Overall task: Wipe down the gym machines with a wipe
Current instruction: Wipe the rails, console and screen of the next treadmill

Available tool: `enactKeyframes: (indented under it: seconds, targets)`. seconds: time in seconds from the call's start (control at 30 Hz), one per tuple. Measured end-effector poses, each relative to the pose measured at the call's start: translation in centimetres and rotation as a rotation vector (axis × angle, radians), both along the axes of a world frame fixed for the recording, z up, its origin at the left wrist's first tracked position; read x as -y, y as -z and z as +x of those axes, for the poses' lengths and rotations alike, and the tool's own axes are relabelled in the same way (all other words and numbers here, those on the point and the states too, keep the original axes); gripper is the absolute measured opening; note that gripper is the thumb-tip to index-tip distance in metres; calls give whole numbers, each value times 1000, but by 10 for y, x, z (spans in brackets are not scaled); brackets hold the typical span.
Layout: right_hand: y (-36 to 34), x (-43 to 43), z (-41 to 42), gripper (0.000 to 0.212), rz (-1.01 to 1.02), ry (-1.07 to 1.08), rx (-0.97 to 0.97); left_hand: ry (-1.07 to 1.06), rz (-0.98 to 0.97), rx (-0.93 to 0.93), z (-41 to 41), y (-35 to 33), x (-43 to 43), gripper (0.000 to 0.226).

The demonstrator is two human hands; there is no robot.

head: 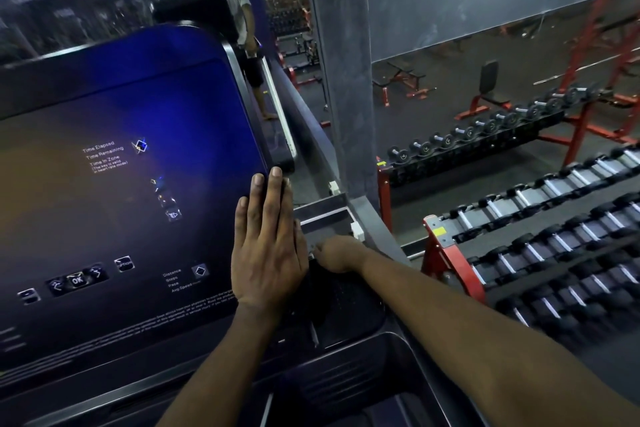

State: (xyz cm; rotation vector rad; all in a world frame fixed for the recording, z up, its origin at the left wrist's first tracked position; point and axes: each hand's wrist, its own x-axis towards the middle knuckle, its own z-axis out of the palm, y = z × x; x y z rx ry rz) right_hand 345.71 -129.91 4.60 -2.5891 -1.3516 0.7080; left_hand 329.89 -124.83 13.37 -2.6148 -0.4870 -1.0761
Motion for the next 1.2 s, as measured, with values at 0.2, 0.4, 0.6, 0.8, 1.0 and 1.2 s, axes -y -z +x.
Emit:
enactKeyframes:
  seconds: [0.2, 0.4, 0.6, 0.8, 1.0, 1.2]
  targets:
    - [6, 34, 43, 49, -130, 83, -56, 3, -16, -14, -1, -1, -1, 60]
    - [11, 31, 46, 50, -88, 191, -116, 6, -16, -5, 0, 0, 0, 60]
    - [6, -19, -1, 54, -49, -10, -71, 2, 5, -22, -1, 1, 0, 60]
    - [-2, 15, 13, 50, 25, 212, -180, 25, -2, -28, -2, 0, 0, 62]
    - [-3, 66, 20, 51, 47, 453, -206, 14, 4, -25, -2, -2, 2, 63]
    - [22, 89, -7, 50, 189, 696, -181, 17, 4, -28, -3, -1, 0, 63]
